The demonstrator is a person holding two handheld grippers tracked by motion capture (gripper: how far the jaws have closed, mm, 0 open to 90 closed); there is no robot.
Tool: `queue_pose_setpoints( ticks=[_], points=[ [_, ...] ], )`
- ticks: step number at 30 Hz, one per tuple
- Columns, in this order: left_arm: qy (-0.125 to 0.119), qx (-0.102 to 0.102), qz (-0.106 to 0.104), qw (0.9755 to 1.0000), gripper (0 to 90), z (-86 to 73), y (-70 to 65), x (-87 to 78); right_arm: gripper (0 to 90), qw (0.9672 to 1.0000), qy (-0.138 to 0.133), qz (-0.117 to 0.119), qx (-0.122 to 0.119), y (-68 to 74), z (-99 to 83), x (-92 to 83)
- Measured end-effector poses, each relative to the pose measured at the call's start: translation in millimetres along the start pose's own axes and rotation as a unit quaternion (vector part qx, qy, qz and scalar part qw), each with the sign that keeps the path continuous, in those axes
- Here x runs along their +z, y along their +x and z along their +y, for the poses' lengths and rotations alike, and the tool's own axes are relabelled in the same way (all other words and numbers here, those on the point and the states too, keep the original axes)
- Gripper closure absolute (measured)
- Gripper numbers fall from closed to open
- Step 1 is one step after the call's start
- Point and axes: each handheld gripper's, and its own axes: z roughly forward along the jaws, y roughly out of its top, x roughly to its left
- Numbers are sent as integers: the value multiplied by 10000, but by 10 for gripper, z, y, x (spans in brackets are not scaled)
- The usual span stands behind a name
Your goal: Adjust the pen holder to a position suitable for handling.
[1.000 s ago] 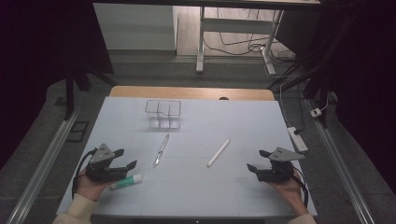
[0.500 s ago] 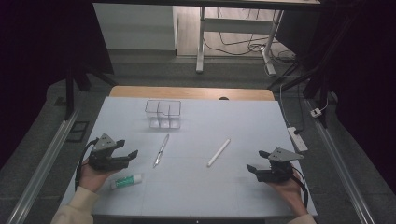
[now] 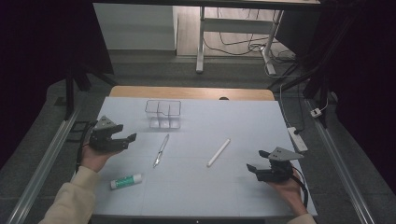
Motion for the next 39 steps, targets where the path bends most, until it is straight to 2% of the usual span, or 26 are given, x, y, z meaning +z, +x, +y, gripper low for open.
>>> queue_pose_setpoints(
  ticks=[1,4,10,25,30,36,39],
  points=[
    [14,-40,-29,10000,314,28,20,18,229,10000,37,-50,-22,5,3,-5],
    [55,-112,-32,9999,315,104,78,70,230,10000,8,-10,-19,8,5,-1],
    [137,-149,84,9998,329,234,192,169,230,10000,32,-17,-17,1,4,-5],
    [250,-347,250,9988,399,421,375,434,230,10000,43,-5,-1,3,-1,14],
    [264,-383,254,9986,475,459,424,503,230,10000,63,-25,-13,4,-2,15],
    [375,-478,308,9977,632,470,481,593,230,10000,55,-36,1,-2,-1,10],
    [453,-488,270,9974,705,474,494,655,230,10000,58,-40,-2,-1,-2,11]
  ],
)
